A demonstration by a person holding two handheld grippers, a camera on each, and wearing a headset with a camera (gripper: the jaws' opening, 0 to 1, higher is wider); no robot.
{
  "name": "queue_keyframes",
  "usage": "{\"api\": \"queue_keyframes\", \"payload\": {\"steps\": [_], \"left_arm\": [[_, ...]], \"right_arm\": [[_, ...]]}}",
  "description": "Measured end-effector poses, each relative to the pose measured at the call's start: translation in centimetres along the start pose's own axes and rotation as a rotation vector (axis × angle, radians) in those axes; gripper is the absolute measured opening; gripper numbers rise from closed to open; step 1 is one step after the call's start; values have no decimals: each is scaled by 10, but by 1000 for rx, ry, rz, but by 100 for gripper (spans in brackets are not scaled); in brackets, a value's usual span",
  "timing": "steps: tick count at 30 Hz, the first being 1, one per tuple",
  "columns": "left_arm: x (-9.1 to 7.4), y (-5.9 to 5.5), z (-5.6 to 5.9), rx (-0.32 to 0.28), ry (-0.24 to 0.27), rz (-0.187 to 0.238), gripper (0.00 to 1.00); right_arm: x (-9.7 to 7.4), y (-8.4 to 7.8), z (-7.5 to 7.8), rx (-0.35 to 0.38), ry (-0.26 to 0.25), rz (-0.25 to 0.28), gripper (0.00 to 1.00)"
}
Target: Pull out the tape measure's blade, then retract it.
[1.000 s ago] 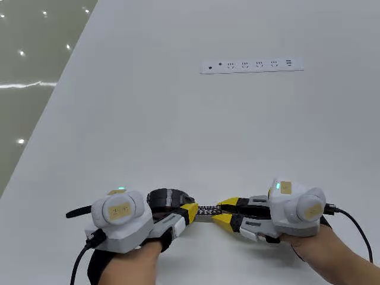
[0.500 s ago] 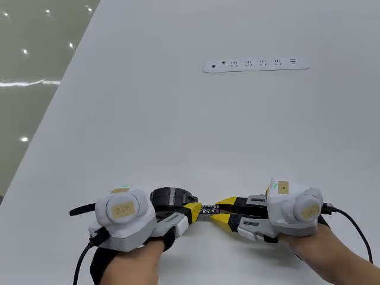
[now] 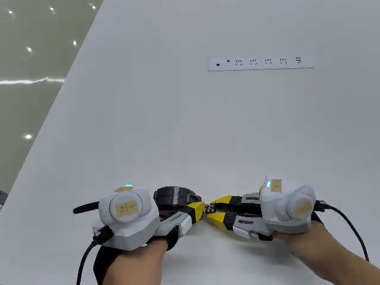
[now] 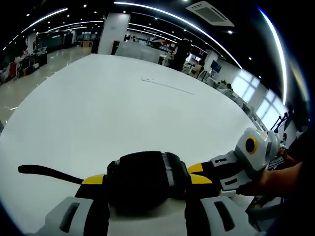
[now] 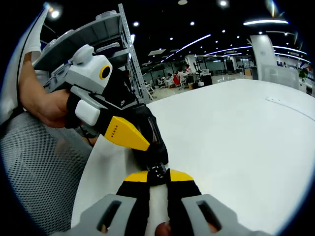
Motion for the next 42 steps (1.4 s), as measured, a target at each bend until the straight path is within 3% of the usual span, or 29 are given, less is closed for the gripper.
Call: {"api": "queue_keyframes", "payload": {"steps": [16,17,18,21,27,33,36,42], "left_arm": [[0,0,-1,11,1,16,60],[0,0,-1,14,-2,14,60],[0,0,-1,15,-5,12,60],[0,2,-3,15,-14,-5,61],[-1,1,-4,26,-31,-9,61],[-4,5,-4,80,-38,6,59],[-6,7,-6,69,-46,1,59],[-13,11,-5,105,-57,25,58]], "right_arm": [[5,3,0,-5,10,-25,12],[5,3,0,8,14,-23,12],[5,2,0,66,16,-11,12],[5,4,0,20,13,-35,13],[3,6,0,28,19,-54,14],[1,8,-4,23,17,-45,16],[-1,8,-4,40,8,-43,19],[-7,11,-9,39,-5,-41,25]]}}
Point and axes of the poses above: the centre of the closed fingertips' face, and the gripper's own axes: x roughly forward along the fingers, z roughly to its right, y roughly out of its top, the point moved 10 cm from there along -x, roughly backward along the fingers, and after that the axes turned 13 degrees about y, right-handed, at the moved point
